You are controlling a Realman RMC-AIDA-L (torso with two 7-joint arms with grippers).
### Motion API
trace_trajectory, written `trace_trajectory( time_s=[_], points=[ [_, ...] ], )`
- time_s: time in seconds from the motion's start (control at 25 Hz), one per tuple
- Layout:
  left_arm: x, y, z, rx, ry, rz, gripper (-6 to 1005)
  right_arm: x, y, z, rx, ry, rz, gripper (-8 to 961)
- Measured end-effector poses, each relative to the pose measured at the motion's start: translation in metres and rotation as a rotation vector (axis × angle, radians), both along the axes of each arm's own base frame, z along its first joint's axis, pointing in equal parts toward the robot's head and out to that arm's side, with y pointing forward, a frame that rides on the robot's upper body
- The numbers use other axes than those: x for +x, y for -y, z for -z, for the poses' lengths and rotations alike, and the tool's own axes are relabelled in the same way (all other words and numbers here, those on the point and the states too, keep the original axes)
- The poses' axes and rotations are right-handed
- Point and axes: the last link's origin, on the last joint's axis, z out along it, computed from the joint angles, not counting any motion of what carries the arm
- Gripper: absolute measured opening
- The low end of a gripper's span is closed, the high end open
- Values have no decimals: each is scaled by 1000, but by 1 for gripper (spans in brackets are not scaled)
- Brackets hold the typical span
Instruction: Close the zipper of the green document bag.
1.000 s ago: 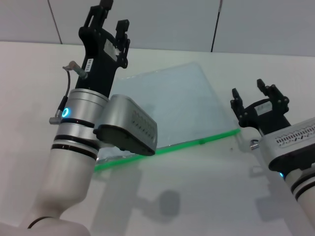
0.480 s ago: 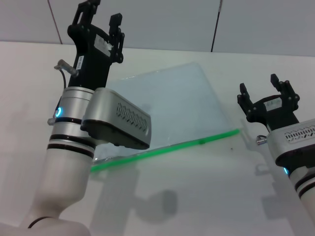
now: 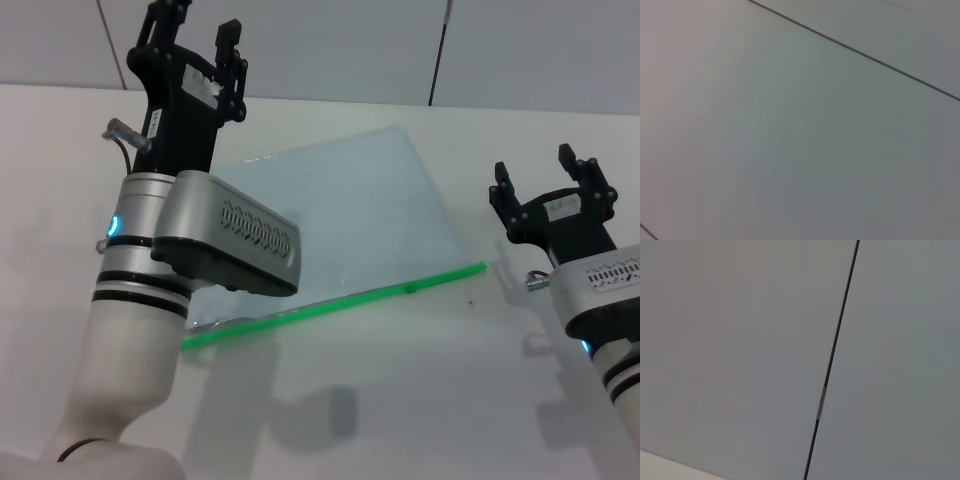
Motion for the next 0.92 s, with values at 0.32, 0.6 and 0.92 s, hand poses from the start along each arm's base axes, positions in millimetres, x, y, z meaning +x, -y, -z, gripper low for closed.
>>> trace_trajectory(
  time_s=[0.32,0.6,0.92],
  points=[
    [0,-1,-1,-3,40,3,568,-2,0,0,4,-10,-3,735],
    [-1,0,-3,-7,92,9,568,-4,0,-3,26,-17,-9,735],
    [-5,-1,-5,-15,175,0,569,-4,-2,-8,63,-42,7,735]
  ],
)
